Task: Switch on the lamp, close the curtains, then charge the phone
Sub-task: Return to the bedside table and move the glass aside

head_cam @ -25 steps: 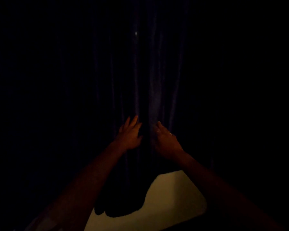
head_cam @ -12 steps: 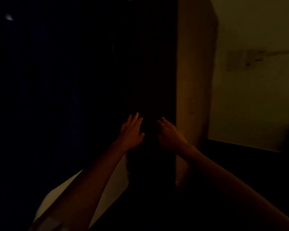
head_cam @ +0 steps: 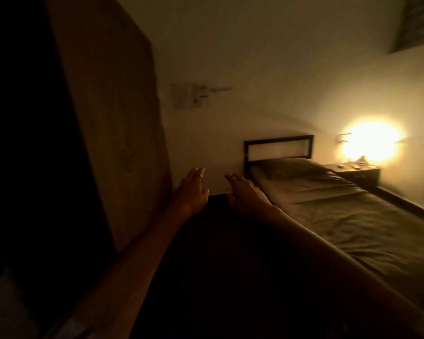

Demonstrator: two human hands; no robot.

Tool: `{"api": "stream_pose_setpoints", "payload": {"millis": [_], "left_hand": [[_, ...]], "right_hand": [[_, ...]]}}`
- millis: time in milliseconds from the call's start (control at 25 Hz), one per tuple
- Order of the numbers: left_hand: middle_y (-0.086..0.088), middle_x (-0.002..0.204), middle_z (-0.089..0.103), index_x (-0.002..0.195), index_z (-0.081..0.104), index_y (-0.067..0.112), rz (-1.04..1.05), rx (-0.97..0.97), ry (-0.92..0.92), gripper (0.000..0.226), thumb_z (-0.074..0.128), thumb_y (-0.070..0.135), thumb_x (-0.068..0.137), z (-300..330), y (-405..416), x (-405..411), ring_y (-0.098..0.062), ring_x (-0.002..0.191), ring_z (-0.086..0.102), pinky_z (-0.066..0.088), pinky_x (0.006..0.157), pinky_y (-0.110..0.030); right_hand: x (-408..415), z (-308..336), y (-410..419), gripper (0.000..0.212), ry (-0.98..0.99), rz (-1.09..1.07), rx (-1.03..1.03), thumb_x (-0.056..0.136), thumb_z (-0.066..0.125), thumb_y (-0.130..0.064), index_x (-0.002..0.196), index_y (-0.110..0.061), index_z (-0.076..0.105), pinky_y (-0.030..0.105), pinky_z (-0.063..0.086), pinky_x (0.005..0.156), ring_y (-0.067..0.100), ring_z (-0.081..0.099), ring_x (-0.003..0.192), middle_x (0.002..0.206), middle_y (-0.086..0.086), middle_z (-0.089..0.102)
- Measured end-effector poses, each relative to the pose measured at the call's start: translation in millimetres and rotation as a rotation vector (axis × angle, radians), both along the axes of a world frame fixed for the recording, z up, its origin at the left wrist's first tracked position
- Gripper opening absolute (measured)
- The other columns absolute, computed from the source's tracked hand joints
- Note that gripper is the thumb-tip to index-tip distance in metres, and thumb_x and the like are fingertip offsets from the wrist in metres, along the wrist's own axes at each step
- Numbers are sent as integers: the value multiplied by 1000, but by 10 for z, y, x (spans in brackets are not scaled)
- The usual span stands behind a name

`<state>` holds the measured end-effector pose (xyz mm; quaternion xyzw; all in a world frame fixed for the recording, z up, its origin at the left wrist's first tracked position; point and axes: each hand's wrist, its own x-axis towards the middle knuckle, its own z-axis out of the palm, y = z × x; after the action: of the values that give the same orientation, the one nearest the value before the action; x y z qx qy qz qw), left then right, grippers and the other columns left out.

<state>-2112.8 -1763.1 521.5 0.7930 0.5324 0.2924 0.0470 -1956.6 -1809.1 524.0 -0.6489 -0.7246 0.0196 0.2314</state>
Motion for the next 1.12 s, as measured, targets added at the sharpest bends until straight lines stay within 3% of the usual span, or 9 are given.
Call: {"api": "stream_pose_setpoints", "payload": {"millis": [200,400,800,920,1120], "left_hand": [[-12,153,28,144,26,10,-295,-15,-57,61,52,20,89,-85,-180,1934,-26,141,29,25,116,-35],[-12,152,30,143,28,8,-559,-37,-64,60,52,23,91,-203,-540,3710,-23,142,27,19,116,-29],[-17,141,47,138,37,4,-975,-9,-35,56,57,17,88,-372,-1162,6031,-28,131,45,34,109,-34],[-16,139,49,139,34,7,-1070,-56,14,57,56,21,88,-329,-1171,6667,-29,121,53,44,102,-39],[-17,131,55,138,36,7,-1176,-143,-14,53,55,19,89,-249,-1073,7691,-23,93,60,42,85,-27]], "right_hand": [[1809,-137,-489,58,15,-253,30,86,55,-24,139,-15,35,48,42,104,34,43,129,145,11,38],[3297,-206,-1157,57,20,-522,64,86,53,-22,139,-12,36,47,39,106,33,42,131,145,11,40],[5090,-369,-2253,55,71,-955,18,90,49,-19,142,-14,32,44,39,105,32,42,128,142,11,41],[5605,-363,-2349,55,55,-1044,-5,91,48,-20,143,-12,31,42,36,105,31,40,130,144,12,39],[6476,-319,-2287,53,76,-1153,6,91,48,-19,142,-12,33,43,38,106,30,40,131,145,12,39]]}}
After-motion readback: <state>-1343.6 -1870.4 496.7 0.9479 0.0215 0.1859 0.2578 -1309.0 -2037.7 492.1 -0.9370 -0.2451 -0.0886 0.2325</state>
